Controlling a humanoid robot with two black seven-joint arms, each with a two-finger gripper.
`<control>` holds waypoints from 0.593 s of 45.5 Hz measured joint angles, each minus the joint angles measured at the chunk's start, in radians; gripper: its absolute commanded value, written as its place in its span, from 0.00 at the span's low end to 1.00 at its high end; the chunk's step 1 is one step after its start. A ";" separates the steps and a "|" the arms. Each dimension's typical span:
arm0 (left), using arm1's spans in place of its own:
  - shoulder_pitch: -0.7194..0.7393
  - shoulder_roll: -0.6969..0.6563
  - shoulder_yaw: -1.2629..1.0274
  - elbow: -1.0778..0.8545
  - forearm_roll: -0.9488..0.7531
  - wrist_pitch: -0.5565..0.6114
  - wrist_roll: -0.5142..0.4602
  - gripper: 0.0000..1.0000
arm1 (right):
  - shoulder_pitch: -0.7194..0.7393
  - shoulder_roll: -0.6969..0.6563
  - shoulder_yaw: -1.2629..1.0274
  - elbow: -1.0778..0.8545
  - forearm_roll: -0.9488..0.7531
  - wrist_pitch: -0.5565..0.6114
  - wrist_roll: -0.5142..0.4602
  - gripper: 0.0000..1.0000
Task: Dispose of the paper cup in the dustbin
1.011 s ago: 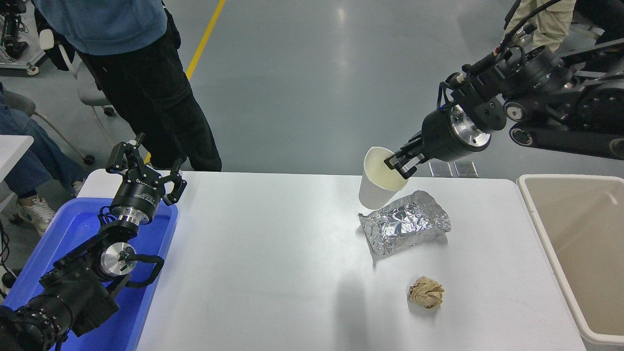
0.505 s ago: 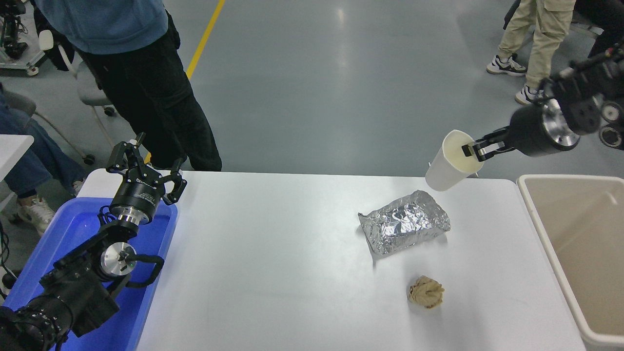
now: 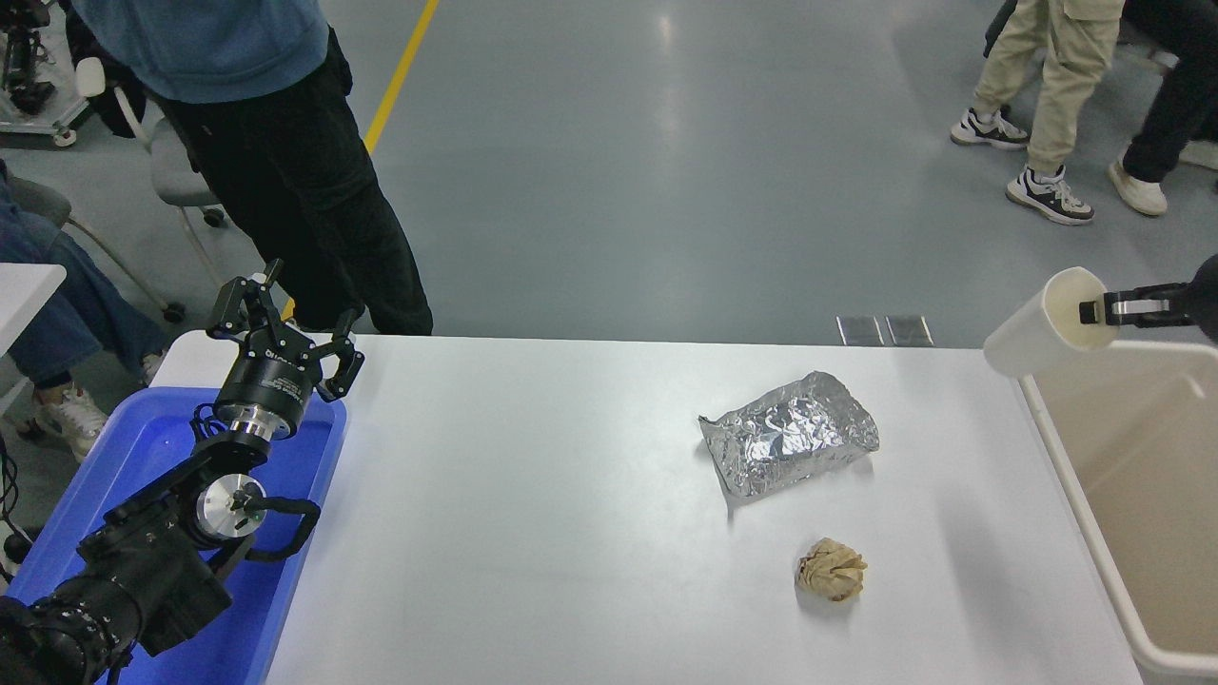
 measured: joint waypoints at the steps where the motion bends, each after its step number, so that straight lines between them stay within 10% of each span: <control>1: 0.000 0.000 0.000 0.000 0.000 0.000 0.000 1.00 | -0.011 -0.007 0.006 -0.006 0.002 -0.001 0.000 0.00; 27: 0.000 0.000 -0.001 0.000 0.000 0.000 0.000 1.00 | -0.495 -0.010 0.260 -0.264 0.267 -0.083 0.004 0.00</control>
